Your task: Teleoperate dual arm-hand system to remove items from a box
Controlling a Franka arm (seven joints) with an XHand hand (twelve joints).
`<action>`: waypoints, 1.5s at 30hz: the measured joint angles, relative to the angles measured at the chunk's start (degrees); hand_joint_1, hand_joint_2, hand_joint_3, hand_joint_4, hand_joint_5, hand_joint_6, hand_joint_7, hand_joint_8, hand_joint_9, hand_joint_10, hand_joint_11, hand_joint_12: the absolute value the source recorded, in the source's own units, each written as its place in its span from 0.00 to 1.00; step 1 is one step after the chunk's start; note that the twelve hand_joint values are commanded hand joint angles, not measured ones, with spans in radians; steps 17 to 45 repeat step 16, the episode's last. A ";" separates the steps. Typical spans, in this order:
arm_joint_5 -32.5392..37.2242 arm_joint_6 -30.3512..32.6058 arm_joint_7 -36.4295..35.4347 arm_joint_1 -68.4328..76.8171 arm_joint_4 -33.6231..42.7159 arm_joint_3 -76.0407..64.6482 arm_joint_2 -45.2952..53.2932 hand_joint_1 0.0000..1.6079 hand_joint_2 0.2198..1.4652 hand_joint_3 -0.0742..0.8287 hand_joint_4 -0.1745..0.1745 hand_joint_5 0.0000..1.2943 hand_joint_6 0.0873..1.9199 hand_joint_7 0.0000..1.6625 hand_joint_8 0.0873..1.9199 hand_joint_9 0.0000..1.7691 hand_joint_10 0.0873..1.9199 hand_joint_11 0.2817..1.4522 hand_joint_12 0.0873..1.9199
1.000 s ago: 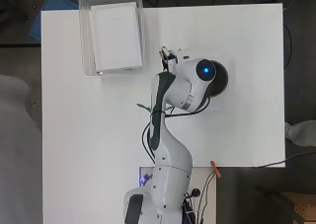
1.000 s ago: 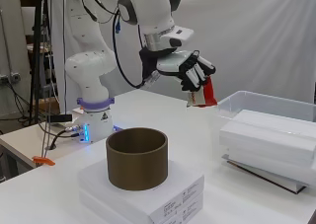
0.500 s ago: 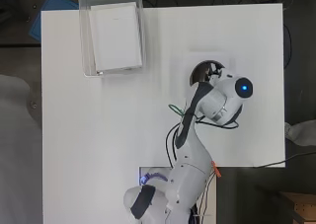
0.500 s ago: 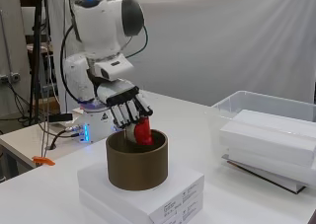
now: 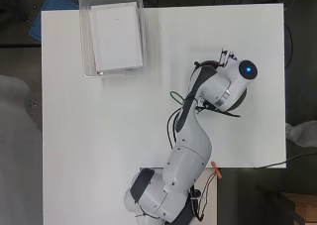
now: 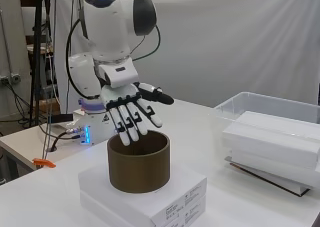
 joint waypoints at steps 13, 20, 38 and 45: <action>-6.70 5.93 -1.45 5.55 -3.62 24.84 -11.50 0.00 0.54 0.09 0.79 0.05 0.00 0.16 0.00 0.21 0.00 0.13 0.00; -6.18 6.22 -3.07 5.37 -5.50 25.53 -14.41 0.00 0.54 0.09 0.80 0.08 0.00 0.17 0.00 0.22 0.00 0.14 0.00; -6.18 6.22 -3.07 5.37 -5.50 25.53 -14.41 0.00 0.54 0.09 0.80 0.08 0.00 0.17 0.00 0.22 0.00 0.14 0.00; -6.18 6.22 -3.07 5.37 -5.50 25.53 -14.41 0.00 0.54 0.09 0.80 0.08 0.00 0.17 0.00 0.22 0.00 0.14 0.00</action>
